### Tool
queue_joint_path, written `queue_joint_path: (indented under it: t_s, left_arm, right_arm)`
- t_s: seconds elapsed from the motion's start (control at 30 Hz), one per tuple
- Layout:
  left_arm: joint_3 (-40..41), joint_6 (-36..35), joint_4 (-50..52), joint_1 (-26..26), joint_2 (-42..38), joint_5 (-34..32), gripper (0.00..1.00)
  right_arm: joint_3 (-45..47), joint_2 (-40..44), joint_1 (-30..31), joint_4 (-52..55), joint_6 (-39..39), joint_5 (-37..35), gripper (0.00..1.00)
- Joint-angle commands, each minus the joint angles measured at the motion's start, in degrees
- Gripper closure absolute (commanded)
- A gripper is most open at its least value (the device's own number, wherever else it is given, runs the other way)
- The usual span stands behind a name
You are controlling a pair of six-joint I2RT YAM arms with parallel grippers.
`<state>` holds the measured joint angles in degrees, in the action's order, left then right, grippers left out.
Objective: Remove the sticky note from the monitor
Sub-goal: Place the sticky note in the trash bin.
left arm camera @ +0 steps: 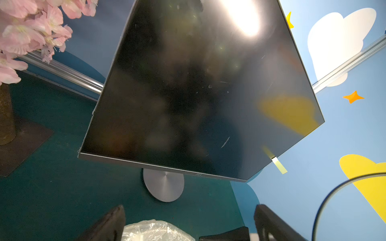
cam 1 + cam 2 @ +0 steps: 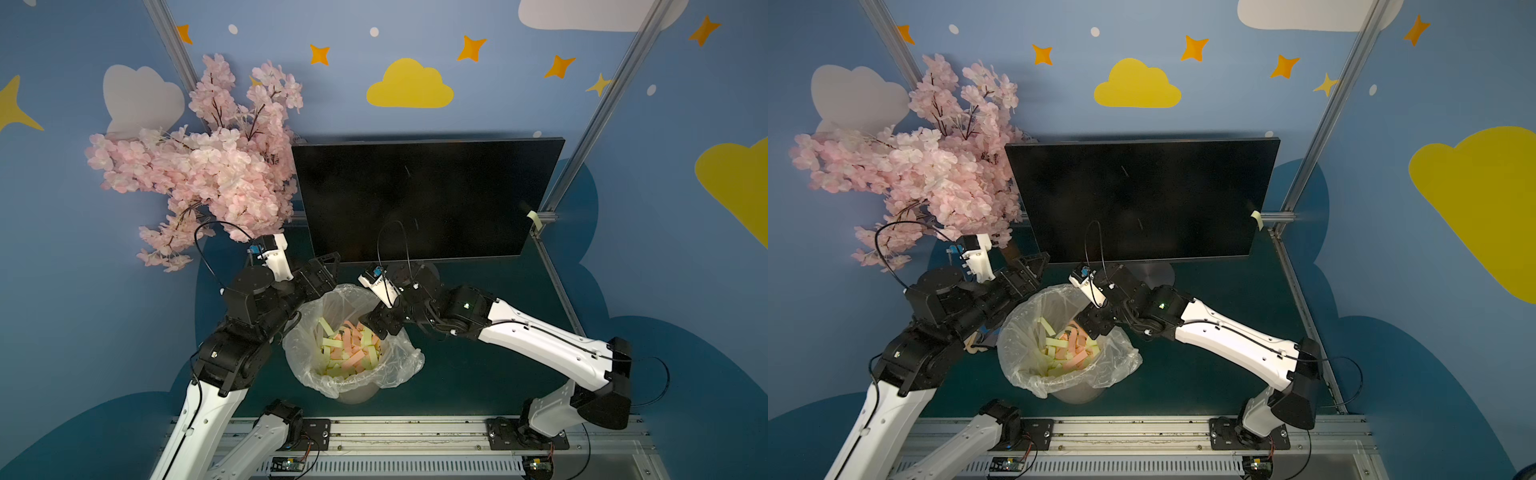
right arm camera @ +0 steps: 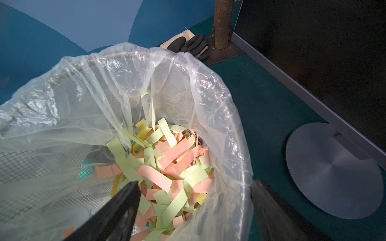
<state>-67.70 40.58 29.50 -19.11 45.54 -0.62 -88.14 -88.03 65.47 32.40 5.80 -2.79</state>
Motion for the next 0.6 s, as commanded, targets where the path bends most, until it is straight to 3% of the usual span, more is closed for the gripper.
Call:
queue_joint_path:
  t_s: [0.0,0.23,0.57]
  left_arm:
    - [0.5,0.1,-2.0,0.2,-0.3,0.9,0.0]
    - [0.6,0.4,-5.6,0.2,1.0,6.1,0.0]
    - [0.1,1.8,-14.7,-1.4,5.7,19.1,0.0]
  right_arm:
    - [-0.7,1.9,-0.7,1.0,-0.3,-0.9,0.11]
    - [0.4,7.3,-5.1,-1.3,2.2,0.1,0.1]
    - [6.1,14.4,-15.0,-5.4,6.7,3.9,0.09]
